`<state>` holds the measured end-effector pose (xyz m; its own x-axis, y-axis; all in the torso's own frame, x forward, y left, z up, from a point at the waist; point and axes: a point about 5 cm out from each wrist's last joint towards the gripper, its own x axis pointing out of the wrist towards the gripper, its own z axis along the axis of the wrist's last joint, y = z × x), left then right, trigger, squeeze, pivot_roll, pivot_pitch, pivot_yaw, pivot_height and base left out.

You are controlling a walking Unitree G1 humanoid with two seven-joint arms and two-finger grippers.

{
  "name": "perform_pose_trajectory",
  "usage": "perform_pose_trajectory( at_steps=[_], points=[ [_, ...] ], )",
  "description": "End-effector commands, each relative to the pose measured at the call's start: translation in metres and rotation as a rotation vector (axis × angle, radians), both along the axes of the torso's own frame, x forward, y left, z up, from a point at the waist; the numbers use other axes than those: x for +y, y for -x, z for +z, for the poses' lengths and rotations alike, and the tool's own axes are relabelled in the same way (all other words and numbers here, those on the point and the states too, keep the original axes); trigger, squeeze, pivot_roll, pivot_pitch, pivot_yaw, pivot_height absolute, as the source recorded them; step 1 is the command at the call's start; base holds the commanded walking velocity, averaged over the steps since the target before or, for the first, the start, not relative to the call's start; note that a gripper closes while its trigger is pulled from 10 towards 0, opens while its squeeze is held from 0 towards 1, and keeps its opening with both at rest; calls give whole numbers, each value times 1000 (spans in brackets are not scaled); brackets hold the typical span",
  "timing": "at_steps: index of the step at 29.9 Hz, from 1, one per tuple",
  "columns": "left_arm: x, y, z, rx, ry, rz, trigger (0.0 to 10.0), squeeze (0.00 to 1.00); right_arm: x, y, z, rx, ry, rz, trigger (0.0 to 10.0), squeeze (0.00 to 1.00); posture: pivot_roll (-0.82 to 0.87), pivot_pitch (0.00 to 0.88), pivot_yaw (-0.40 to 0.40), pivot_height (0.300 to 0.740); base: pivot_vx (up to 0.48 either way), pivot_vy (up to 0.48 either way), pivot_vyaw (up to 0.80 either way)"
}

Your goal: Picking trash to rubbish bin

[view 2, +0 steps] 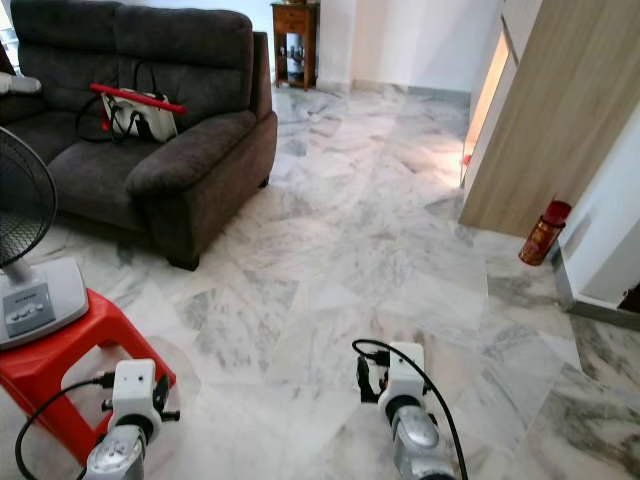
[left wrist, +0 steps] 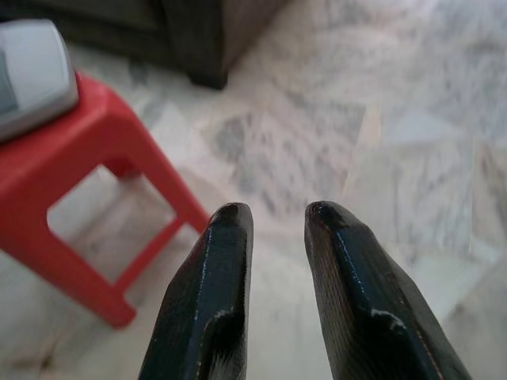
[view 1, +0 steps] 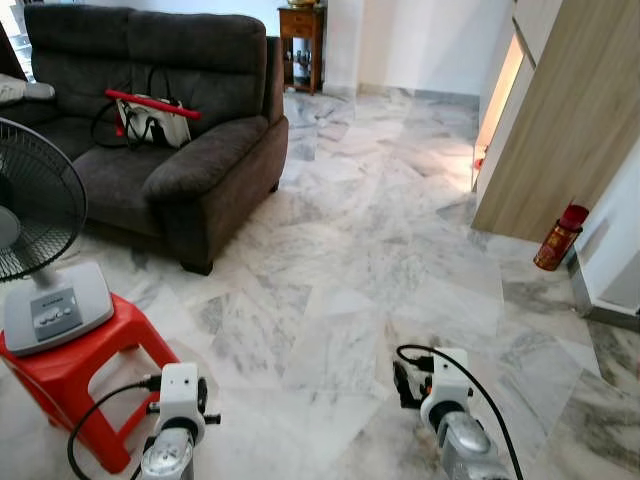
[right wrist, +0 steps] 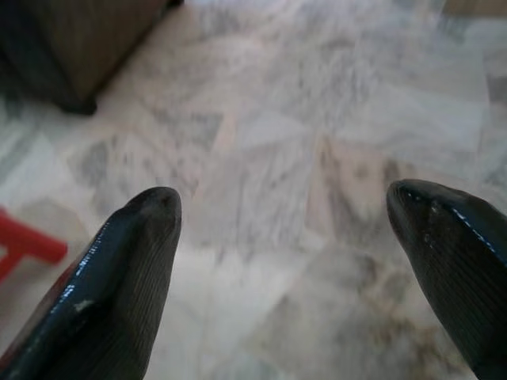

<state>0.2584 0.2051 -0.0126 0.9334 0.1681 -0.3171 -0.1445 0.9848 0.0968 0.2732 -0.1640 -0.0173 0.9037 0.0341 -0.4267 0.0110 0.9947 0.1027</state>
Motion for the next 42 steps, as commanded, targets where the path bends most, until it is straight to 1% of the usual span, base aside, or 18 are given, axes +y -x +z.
perform_pose_trajectory(
  at_steps=[1,4,5,8,9,11,12,15,18,26,32,42],
  points=[
    [3,-13,17,-103,-9,14,10000,0,1,-18,20,-116,-21,-20,10000,0,-29,0,-53,740,0,0,0],
    [1,-19,26,-156,-11,6,10000,0,4,-24,28,-160,-32,-13,10000,0,-25,0,-54,740,0,0,0],
    [-3,-24,33,-196,-8,-4,10000,0,10,-29,34,-190,-38,5,10000,0,-24,0,-55,740,0,0,0],
    [-7,-30,42,-251,4,-4,10000,0,19,-36,44,-245,-49,32,10000,0,-22,0,-58,740,0,0,0],
    [-7,-30,42,-251,4,-4,10000,0,19,-36,44,-245,-49,32,10000,0,-22,0,-58,740,0,0,0],
    [-9,-32,48,-290,1,14,10000,0,24,-40,51,-281,-56,33,10000,0,-21,0,-62,740,0,0,0],
    [-11,-34,52,-319,-9,17,10000,0,25,-43,57,-311,-62,18,10000,0,-19,0,-64,740,0,0,663],
    [-12,-34,54,-331,-16,16,10000,0,26,-45,59,-323,-62,10,10000,0,-19,0,-64,740,0,0,663],
    [-12,-36,61,-373,-8,23,10000,0,27,-48,66,-357,-72,11,10000,0,-17,0,-70,740,0,0,800],
    [-7,-39,68,-393,-15,33,10000,0,22,-50,68,-366,-64,6,10000,0,-17,0,-72,740,0,0,800],
    [-9,-42,71,-404,-12,33,10000,0,19,-51,69,-363,-61,-9,10000,0,-23,0,-70,740,0,0,800],
    [-11,-47,76,-409,-14,29,10000,0,21,-55,73,-368,-70,-11,10000,0,-30,0,-70,740,0,0,800]
  ],
)
